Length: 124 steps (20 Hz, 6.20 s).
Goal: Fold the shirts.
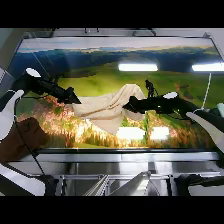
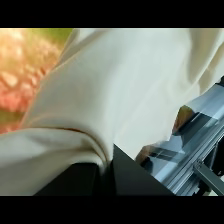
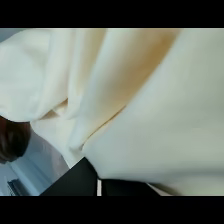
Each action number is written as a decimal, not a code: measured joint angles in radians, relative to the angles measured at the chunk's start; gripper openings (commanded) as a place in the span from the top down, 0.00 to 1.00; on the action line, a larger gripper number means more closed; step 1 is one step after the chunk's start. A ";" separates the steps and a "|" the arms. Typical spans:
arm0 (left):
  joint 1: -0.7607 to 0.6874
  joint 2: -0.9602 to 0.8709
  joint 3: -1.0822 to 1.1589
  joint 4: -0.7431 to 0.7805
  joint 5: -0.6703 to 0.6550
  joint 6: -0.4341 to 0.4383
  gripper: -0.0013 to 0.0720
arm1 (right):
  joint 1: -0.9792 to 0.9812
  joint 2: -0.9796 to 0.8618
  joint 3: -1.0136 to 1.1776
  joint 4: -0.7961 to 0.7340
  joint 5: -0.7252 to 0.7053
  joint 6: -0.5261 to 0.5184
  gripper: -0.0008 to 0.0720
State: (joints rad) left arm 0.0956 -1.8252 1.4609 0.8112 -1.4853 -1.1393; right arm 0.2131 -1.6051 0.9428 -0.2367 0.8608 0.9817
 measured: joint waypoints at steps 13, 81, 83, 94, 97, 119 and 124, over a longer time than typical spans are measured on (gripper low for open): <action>0.230 0.621 0.065 -0.629 -0.235 0.082 0.94 | -0.342 0.889 0.153 0.037 0.275 -0.071 0.97; 0.127 0.645 0.185 -0.130 -0.013 -0.138 0.95 | -0.671 0.565 0.160 0.503 0.599 -0.200 0.96; 0.259 0.736 0.285 -0.170 -0.012 -0.135 0.94 | -0.780 0.681 0.175 0.592 0.523 -0.198 0.96; 0.594 0.862 0.397 -0.530 0.009 -0.046 0.94 | -0.918 0.976 0.191 0.829 0.494 -0.182 0.96; 0.553 0.788 0.440 -0.551 -0.008 -0.031 0.94 | -0.880 0.988 0.187 0.629 0.404 -0.195 0.96; 0.253 -0.093 0.521 0.053 0.040 -0.081 0.98 | -0.552 -0.065 0.431 0.013 0.425 -0.169 0.68; 0.364 0.015 0.316 0.061 -0.092 -0.082 0.98 | -0.705 0.035 0.275 -0.211 0.578 -0.083 0.68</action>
State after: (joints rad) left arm 0.4591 -1.8099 1.7767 0.8719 -1.5776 -1.2209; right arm -0.4923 -1.5696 1.2175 -0.4480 1.4391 0.8986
